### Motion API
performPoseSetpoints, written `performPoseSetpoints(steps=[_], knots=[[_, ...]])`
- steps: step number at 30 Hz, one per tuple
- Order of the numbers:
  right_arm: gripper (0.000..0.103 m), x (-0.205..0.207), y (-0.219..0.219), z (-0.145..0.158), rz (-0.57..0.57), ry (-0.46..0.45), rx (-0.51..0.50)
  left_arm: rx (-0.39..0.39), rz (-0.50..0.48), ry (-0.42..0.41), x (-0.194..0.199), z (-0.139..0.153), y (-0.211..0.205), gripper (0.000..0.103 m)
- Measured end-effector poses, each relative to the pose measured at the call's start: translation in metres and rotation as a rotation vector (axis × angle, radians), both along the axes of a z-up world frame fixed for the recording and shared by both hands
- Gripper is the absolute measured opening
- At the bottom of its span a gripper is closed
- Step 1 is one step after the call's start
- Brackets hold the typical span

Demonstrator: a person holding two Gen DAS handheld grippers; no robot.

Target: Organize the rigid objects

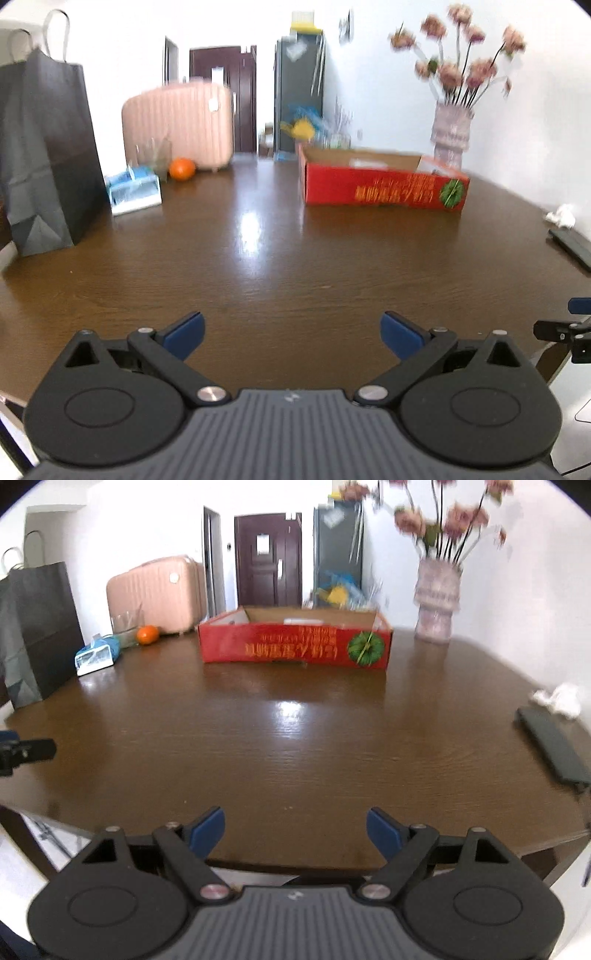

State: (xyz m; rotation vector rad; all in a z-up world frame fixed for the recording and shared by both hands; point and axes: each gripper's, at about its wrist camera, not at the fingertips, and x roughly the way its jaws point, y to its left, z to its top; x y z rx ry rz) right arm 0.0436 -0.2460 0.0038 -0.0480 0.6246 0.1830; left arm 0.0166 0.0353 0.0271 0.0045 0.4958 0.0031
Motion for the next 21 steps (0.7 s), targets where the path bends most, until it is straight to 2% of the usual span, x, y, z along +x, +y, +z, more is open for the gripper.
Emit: performPoseSetpoints(steps=[2,5,8,12,16,21], knots=[[0.095,-0.017,0.002,-0.004,-0.034,-0.062,-0.032,0.021,0.015,-0.071,-0.017,-0.005,-0.002,0.103],[0.097,-0.039,0.002,-0.009,-0.072,-0.115,-0.010,0.039,0.030,-0.122,-0.037,-0.008,-0.002,0.103],[0.097,-0.051,0.002,-0.008,-0.082,-0.134,0.050,0.041,0.025,-0.122,-0.052,-0.009,-0.002,0.103],[0.097,-0.068,0.007,-0.003,-0.099,-0.176,0.069,0.070,0.012,-0.138,-0.063,-0.007,-0.004,0.103],[0.100,-0.084,0.010,-0.001,-0.091,-0.216,0.094,0.065,0.000,-0.136,-0.063,-0.007,-0.005,0.103],[0.100,-0.081,0.012,-0.006,-0.076,-0.184,0.090,0.045,-0.016,-0.103,-0.061,-0.012,-0.004,0.103]])
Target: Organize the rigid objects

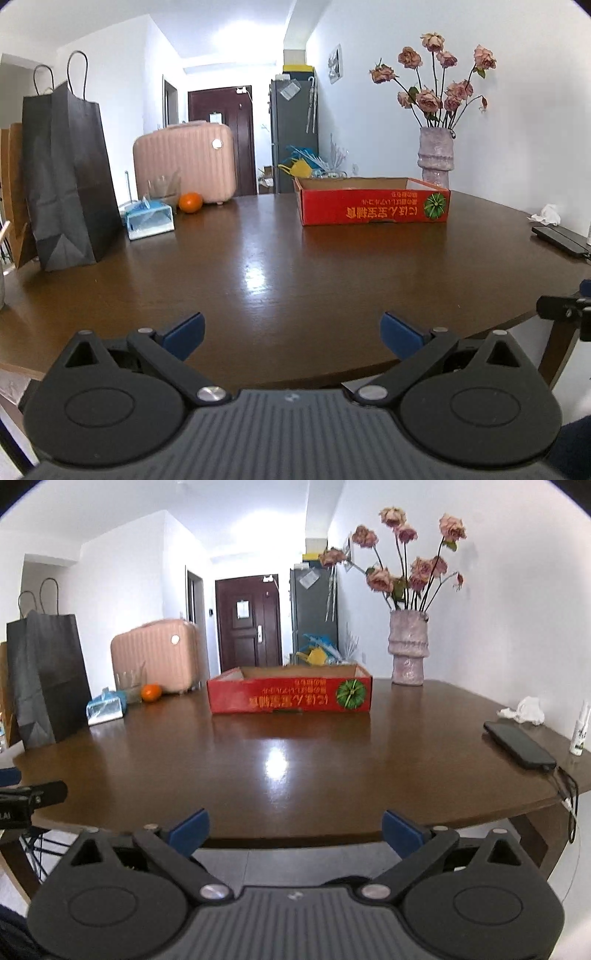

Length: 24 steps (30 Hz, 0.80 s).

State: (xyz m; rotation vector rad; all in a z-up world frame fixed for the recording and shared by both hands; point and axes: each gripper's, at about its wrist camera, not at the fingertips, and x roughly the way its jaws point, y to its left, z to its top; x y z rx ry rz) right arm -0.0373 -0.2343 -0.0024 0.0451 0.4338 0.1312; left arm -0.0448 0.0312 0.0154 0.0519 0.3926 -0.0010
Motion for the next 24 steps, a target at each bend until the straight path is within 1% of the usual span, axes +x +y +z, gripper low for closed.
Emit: performPoseSetpoints(steps=[5,24], knots=[[0.100,0.0025,0.0005,-0.0024,-0.003,0.017,0.005,-0.015,0.000,0.027,0.0036,-0.0035,0.0040,0.103],[0.100,0.0029,0.0008,-0.0038,-0.006,0.021,0.009,-0.011,0.001,0.033,0.0033,-0.0043,0.0036,0.103]])
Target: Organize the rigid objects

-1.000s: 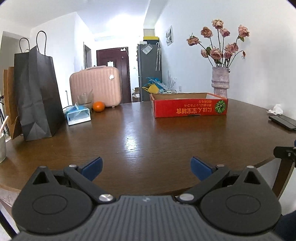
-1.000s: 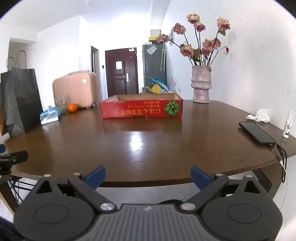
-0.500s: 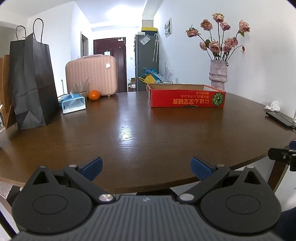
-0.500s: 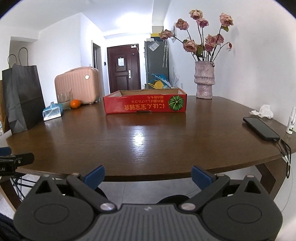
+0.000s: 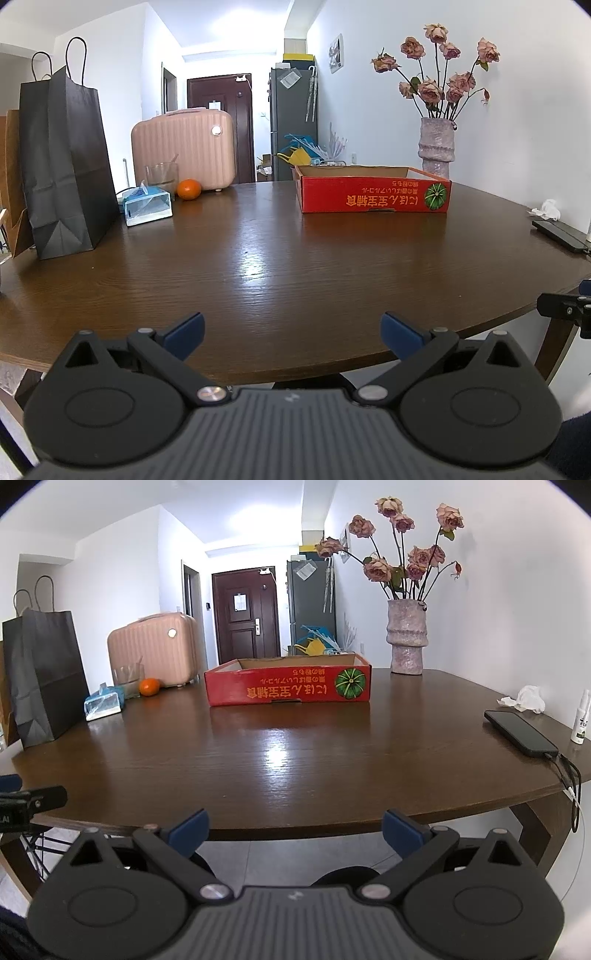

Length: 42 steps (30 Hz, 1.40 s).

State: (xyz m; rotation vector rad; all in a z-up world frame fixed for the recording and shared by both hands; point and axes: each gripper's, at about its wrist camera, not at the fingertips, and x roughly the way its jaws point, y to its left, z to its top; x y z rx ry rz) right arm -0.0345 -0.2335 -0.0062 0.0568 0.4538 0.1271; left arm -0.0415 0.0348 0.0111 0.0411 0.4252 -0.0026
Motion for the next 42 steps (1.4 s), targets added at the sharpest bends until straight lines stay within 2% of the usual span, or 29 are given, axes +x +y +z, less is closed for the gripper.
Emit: performPoseSetpoints(steps=[42], knots=[[0.100,0.0027,-0.0055,-0.0009,-0.016,0.010,0.022,0.012,-0.015,-0.009,-0.0004,-0.0005,-0.0023,0.103]])
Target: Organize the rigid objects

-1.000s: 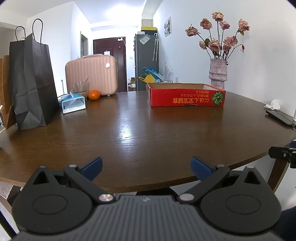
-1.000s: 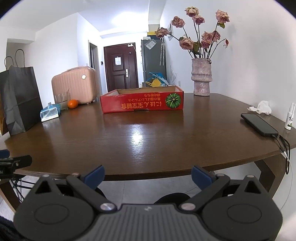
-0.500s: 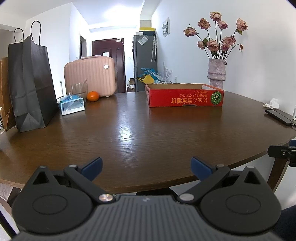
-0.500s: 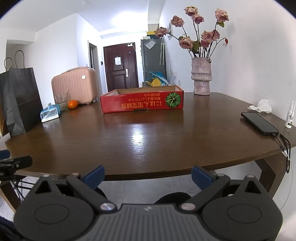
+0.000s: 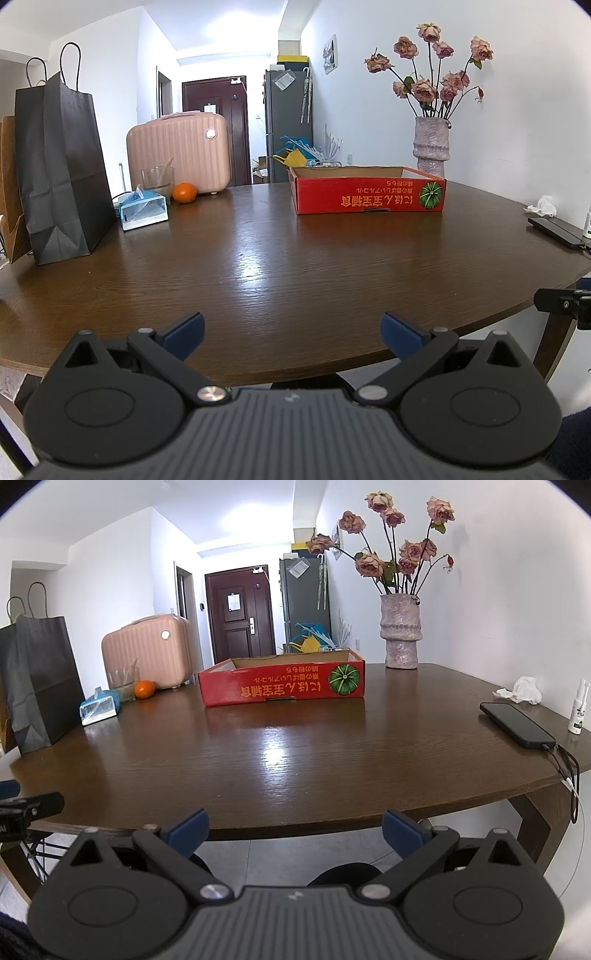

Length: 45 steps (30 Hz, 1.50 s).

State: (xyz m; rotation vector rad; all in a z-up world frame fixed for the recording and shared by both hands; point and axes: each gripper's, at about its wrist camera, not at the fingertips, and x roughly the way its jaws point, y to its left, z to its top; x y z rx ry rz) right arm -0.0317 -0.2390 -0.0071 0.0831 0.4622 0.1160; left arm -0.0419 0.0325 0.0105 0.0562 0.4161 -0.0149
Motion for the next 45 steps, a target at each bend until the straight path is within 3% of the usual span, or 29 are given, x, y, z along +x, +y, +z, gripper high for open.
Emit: performPoseSetpoints(steps=[29,45], knots=[[0.101,0.0000,-0.0001,-0.0008,-0.005,0.004,0.002,0.002,-0.007,0.006,0.0012,-0.0014,-0.0003,0.103],[0.100,-0.0003,-0.0007,-0.0024,-0.009,0.006,0.002,0.040,-0.028,-0.009,-0.0005,-0.0016,-0.0071,0.103]])
